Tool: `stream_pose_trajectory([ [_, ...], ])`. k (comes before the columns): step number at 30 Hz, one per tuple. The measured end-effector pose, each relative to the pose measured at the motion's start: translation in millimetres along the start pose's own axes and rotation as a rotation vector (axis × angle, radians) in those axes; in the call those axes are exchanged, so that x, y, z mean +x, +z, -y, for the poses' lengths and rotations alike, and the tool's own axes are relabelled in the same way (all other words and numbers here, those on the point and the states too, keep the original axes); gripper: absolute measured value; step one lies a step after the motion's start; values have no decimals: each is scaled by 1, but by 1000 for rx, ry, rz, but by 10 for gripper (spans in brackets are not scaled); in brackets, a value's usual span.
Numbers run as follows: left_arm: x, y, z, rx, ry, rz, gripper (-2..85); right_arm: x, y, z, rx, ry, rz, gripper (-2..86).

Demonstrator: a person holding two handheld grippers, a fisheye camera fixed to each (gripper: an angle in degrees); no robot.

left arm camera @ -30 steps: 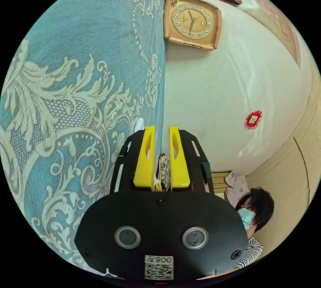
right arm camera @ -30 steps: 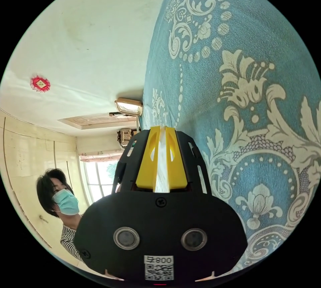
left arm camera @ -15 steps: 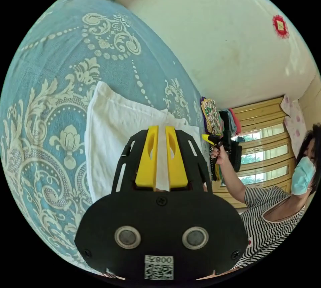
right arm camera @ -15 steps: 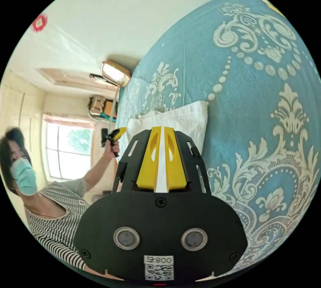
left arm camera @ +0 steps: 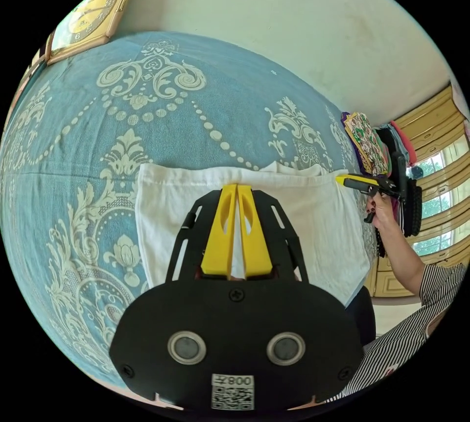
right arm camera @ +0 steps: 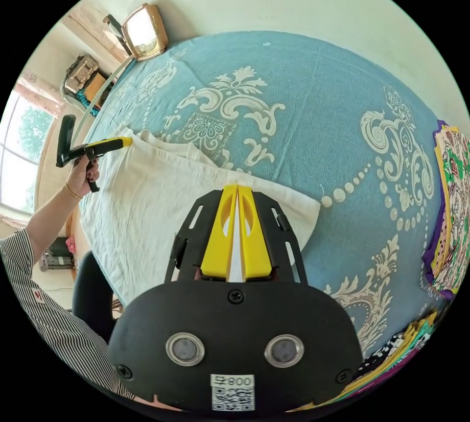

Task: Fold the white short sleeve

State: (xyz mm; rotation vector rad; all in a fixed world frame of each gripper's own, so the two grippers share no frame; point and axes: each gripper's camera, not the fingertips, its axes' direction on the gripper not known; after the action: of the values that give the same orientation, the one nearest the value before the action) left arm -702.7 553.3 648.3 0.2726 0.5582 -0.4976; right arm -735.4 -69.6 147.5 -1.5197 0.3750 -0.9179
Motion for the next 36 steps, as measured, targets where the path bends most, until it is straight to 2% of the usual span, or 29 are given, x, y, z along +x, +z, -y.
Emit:
stream_pose_trajectory([
  [6,21,-28,-8,65,-51,-22,2,-24,-17,1,45,81,42,1],
  [9,47,-46,-15,116,15,-82,2,-47,-42,-8,116,89,-3,1],
  [12,82,-40,-11,39,111,-38,2,-86,-42,-6,121,-3,61,1],
  [14,111,-31,-6,-24,179,140,2,-120,-25,5,46,-56,-31,0],
  [16,128,-29,-4,-35,223,210,2,-142,-13,11,7,-92,-122,0],
  [19,143,-35,-8,-10,241,246,2,-170,-12,10,9,-121,-235,0],
  [22,147,-48,-11,-6,223,208,2,-185,-15,2,43,-139,-279,0],
  [28,162,-80,-12,36,161,220,1,-179,-33,3,35,-35,-170,1],
  [32,198,-101,-24,89,270,147,1,-182,-50,-7,76,-13,-197,1],
  [36,225,-85,-24,-14,366,184,1,-183,-63,-24,122,-2,-111,1],
])
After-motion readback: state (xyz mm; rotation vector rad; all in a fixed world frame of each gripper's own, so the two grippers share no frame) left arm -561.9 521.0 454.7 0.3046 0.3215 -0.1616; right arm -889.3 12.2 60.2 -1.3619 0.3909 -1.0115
